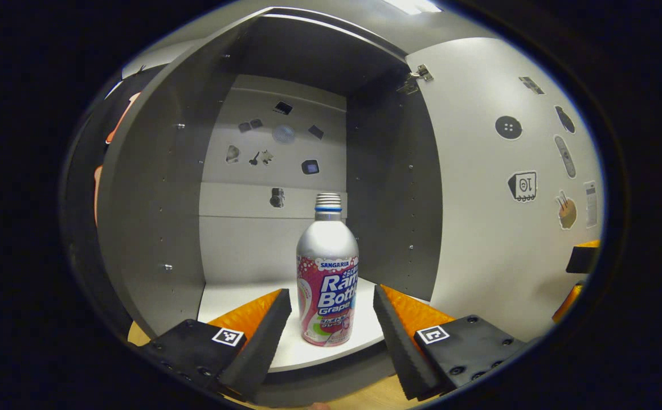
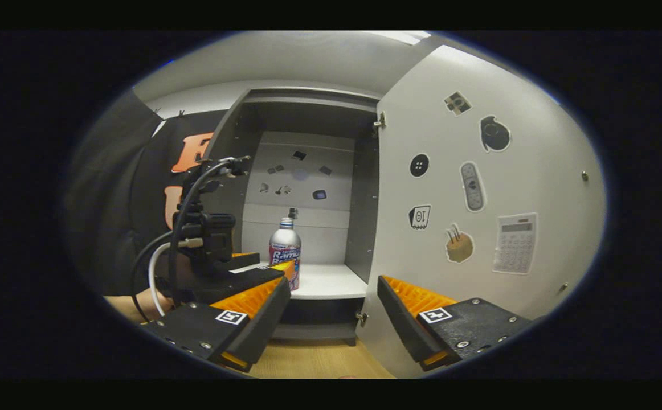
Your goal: Open the cabinet door with the right hand, grasp the bottle in the cabinet with the left hand and place it on the coaster, then close the cabinet door with the right hand.
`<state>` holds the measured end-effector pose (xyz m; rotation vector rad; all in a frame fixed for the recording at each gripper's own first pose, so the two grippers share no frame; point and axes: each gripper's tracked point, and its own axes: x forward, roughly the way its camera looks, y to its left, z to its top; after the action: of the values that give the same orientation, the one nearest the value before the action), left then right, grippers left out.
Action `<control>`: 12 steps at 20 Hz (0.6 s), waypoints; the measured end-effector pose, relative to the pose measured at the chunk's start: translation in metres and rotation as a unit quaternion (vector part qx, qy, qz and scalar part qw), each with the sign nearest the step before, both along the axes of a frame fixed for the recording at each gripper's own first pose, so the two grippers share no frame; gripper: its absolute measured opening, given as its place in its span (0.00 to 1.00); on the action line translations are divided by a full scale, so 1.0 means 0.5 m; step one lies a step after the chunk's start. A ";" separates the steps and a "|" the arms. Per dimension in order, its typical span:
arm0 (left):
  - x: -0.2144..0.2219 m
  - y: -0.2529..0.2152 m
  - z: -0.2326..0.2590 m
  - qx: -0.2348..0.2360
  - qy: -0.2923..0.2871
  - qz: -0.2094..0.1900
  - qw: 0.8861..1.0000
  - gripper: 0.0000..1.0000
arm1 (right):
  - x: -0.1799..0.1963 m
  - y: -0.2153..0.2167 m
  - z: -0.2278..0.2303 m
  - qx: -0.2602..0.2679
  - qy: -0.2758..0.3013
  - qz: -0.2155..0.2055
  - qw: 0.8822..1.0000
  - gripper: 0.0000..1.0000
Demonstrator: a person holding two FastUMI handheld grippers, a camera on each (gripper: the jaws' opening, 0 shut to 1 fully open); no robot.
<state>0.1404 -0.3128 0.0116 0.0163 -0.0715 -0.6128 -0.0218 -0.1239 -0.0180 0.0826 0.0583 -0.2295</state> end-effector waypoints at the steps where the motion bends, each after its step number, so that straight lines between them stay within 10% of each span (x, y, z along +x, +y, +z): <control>1: 0.019 -0.004 -0.003 0.003 -0.002 0.005 1.000 0.95 | 0.016 -0.011 -0.012 0.001 0.005 0.002 1.000 0.94; 12: 0.071 -0.036 -0.018 0.013 0.001 0.019 1.000 0.94 | 0.045 -0.002 -0.051 0.004 0.025 0.029 0.999 0.95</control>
<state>0.1757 -0.3308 0.0027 0.0420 -0.0603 -0.5765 0.0006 -0.1249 -0.0433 0.0823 0.1109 -0.1725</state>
